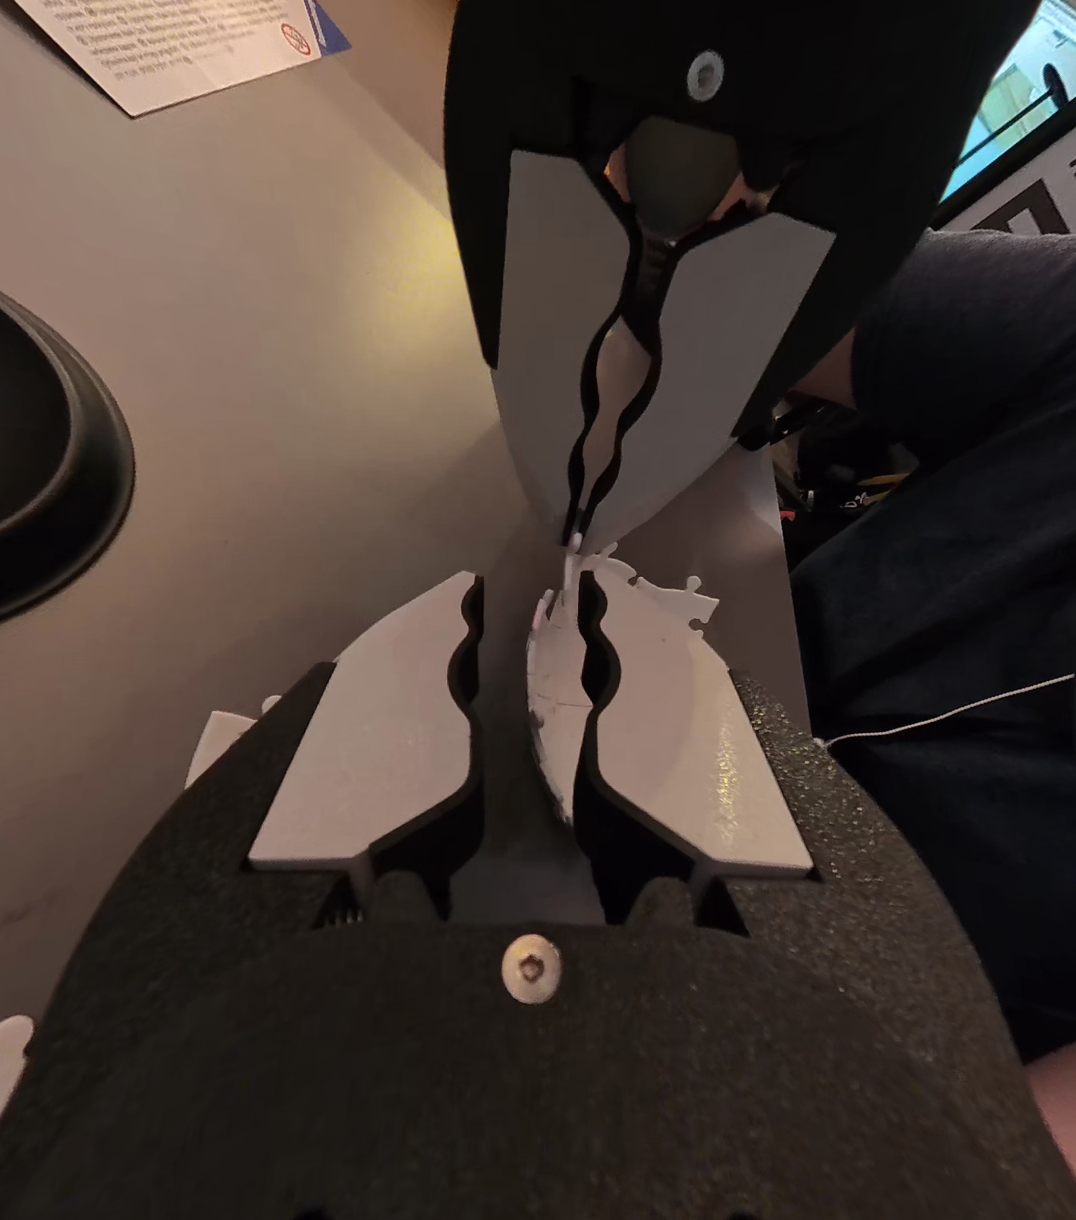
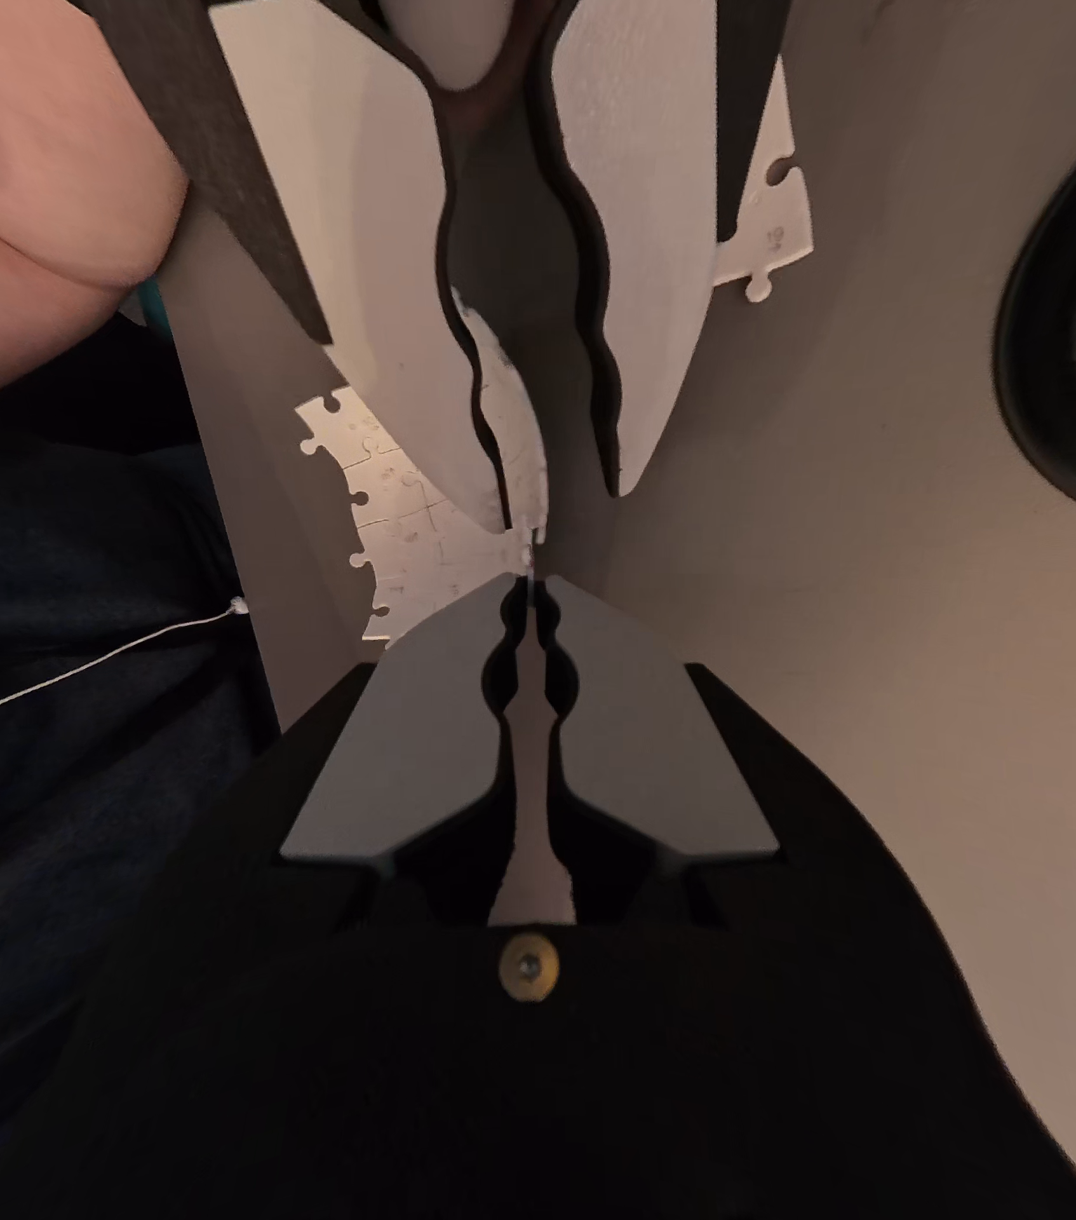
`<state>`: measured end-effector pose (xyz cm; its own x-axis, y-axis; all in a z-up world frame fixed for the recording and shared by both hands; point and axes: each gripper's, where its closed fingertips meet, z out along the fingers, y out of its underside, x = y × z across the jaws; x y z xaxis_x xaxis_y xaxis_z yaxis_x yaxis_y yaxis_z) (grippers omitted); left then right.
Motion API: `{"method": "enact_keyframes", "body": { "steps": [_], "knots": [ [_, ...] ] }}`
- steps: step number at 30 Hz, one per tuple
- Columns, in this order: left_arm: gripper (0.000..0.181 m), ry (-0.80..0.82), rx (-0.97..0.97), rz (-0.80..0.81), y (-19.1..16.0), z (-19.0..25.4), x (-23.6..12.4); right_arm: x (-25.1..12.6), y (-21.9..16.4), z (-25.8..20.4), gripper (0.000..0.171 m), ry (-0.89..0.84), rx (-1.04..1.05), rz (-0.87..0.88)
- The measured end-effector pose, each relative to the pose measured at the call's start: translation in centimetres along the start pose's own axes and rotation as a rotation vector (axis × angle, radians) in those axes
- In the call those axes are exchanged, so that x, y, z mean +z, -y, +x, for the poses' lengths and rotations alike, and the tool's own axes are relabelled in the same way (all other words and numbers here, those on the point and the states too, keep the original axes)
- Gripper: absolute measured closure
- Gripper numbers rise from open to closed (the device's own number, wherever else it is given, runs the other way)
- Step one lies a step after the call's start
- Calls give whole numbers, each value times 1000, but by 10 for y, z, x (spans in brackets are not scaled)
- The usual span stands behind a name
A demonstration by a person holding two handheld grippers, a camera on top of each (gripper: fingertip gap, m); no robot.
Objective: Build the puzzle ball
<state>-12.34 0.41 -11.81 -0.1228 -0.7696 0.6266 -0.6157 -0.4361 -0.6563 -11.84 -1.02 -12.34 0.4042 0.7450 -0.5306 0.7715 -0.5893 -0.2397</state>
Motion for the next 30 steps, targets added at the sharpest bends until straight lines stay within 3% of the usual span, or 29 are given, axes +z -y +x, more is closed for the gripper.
{"method": "enact_keyframes", "body": {
  "steps": [30],
  "knots": [
    [155,-29,-42,-125,-21,3,7,-2,-6,-1,168,-5,62,-16]
  ]
}}
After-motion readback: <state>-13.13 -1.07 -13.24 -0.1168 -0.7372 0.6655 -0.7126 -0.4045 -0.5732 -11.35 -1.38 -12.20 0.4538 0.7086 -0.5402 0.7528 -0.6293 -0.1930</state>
